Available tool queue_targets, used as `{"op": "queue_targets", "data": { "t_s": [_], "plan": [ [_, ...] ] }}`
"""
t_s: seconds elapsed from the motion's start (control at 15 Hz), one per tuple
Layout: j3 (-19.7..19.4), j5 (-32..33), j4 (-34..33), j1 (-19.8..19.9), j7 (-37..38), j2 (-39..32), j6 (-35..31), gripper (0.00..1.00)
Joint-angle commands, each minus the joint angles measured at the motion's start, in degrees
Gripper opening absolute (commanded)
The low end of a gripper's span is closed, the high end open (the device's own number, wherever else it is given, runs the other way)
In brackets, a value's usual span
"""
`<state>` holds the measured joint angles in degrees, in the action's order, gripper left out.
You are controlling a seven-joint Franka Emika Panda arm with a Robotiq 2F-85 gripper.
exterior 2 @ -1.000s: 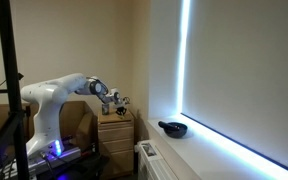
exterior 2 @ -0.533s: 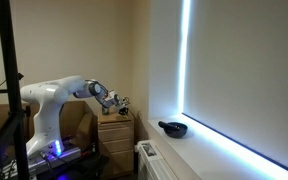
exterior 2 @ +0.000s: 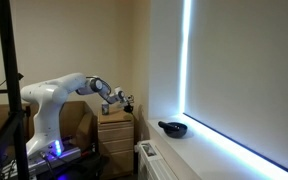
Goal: Use the sponge to wipe the surface of the dresser and put it on the window sill
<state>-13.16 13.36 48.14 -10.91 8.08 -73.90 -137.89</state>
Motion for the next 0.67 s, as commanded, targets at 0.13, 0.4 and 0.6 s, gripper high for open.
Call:
{"op": "queue_targets", "data": {
  "t_s": [0.13,0.4,0.6],
  "plan": [
    [8.7,-9.1,12.7,8.9,-5.8,16.0,3.0,0.04],
    [12.9,-13.7,22.0,14.9,-12.1,26.4,11.4,0.04],
    [8.3,-9.0,28.7,14.7,-11.2,34.1,20.1,0.04]
  ]
}}
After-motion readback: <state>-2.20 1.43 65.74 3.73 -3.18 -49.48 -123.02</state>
